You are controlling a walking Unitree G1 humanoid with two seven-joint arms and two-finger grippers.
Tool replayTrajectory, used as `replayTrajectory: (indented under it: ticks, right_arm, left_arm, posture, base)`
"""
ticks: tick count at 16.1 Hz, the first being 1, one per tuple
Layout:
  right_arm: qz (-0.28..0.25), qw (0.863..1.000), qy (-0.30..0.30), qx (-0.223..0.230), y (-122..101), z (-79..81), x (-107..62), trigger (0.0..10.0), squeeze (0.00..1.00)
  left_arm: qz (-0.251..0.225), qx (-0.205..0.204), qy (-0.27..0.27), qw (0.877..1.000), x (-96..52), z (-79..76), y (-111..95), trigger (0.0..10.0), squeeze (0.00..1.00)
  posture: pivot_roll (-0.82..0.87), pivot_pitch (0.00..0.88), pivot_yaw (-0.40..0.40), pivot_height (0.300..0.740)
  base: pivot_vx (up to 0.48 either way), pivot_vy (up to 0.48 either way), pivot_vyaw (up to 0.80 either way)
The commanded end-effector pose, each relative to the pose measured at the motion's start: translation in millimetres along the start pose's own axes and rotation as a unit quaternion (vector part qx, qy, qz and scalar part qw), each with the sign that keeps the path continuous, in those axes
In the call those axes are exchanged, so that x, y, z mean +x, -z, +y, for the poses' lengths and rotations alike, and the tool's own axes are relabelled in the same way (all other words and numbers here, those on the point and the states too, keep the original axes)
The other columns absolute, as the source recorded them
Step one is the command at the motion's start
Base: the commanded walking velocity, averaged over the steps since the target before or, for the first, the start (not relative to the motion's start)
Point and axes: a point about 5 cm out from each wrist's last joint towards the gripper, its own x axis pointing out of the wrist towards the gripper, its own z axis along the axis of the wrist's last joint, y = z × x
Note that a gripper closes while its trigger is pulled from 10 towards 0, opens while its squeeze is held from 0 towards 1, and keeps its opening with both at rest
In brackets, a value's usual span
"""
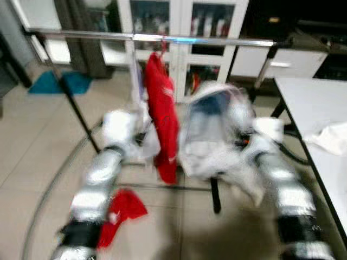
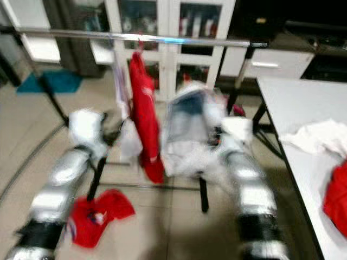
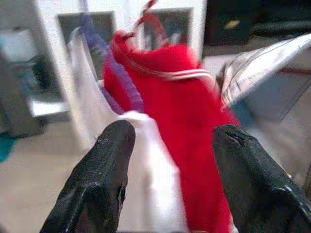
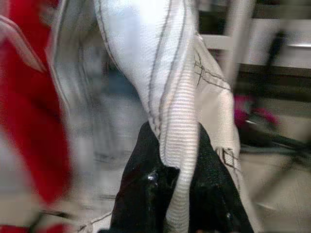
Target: Hang hanger
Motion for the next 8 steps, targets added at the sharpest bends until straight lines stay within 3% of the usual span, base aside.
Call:
replayTrajectory:
  ticks: [1, 7, 8]
  right_arm:
    - [-0.051, 0.998, 0.031, 0.003, -18.5, -19.1, -4.0, 10.0, 0.00]
    - [-0.065, 0.997, 0.044, -0.004, -23.7, -21.7, -3.3, 10.0, 0.00]
    - [-0.071, 0.996, 0.045, -0.004, -25.4, -22.2, -3.3, 10.0, 0.00]
  left_arm:
    - [-0.021, -0.005, 0.030, 0.999, 9.0, -17.4, -10.7, 10.0, 0.00]
    - [-0.019, -0.004, 0.034, 0.999, 8.5, -18.0, -10.2, 10.0, 0.00]
    - [-0.024, -0.007, 0.040, 0.999, 8.4, -19.4, -11.2, 10.0, 0.00]
  posture:
    - [-0.07, 0.000, 0.009, 0.740]
    - [-0.07, 0.000, 0.009, 0.740]
    - [-0.07, 0.000, 0.009, 0.740]
  base:
    - [0.472, 0.000, 0.00]
    - [0.471, 0.000, 0.00]
    - [0.000, 0.000, 0.00]
